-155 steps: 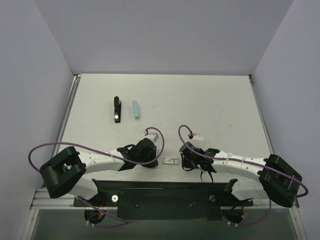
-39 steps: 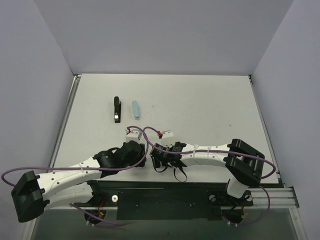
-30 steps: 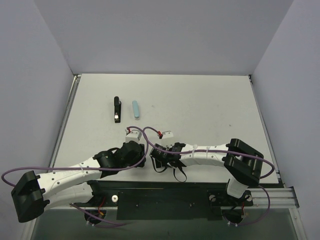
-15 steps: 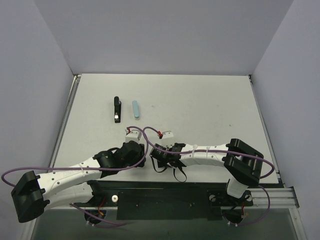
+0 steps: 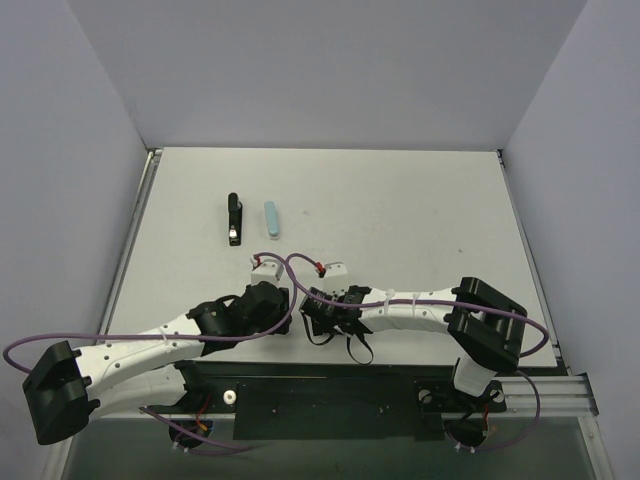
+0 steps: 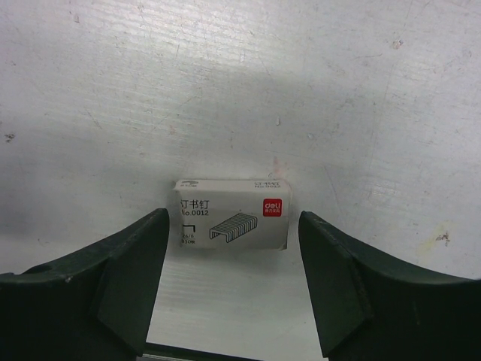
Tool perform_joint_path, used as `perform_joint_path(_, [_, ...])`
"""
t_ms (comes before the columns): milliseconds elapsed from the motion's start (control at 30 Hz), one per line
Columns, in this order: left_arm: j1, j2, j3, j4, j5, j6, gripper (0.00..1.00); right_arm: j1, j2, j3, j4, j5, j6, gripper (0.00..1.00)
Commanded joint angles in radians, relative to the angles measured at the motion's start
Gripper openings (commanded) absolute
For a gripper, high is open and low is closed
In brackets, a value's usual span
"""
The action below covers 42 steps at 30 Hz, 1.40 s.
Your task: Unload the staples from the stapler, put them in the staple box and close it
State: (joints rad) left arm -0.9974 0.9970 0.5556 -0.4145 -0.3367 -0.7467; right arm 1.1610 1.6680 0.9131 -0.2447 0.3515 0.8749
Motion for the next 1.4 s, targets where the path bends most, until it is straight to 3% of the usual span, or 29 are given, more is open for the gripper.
perform_joint_path(0, [0.006,-0.001,0.006,0.033,-0.004,0.009,0.57,0.003,-0.01,0.023,-0.047,0.037,0.01,0.66])
perform_joint_path(467, [0.008,-0.034,0.038,-0.009,-0.025,0.021,0.58,0.003,-0.163,0.01,-0.059,0.093,-0.057,0.78])
perform_joint_path(700, [0.008,-0.034,0.07,-0.026,-0.045,0.033,0.71,-0.009,-0.287,-0.02,-0.103,0.196,-0.1,0.87])
perform_joint_path(833, [0.009,-0.029,0.079,-0.02,-0.048,0.033,0.85,-0.03,-0.359,-0.037,-0.123,0.236,-0.149,0.9])
perform_joint_path(900, [0.009,-0.026,0.092,-0.024,-0.054,0.037,0.85,-0.034,-0.398,-0.049,-0.122,0.264,-0.187,0.91])
perform_joint_path(933, [0.009,-0.024,0.104,-0.027,-0.056,0.047,0.85,-0.04,-0.427,-0.059,-0.12,0.274,-0.203,0.96])
perform_joint_path(1367, [0.009,-0.02,0.262,-0.133,-0.185,0.136,0.85,-0.175,-0.642,-0.056,-0.218,0.369,-0.341,1.0])
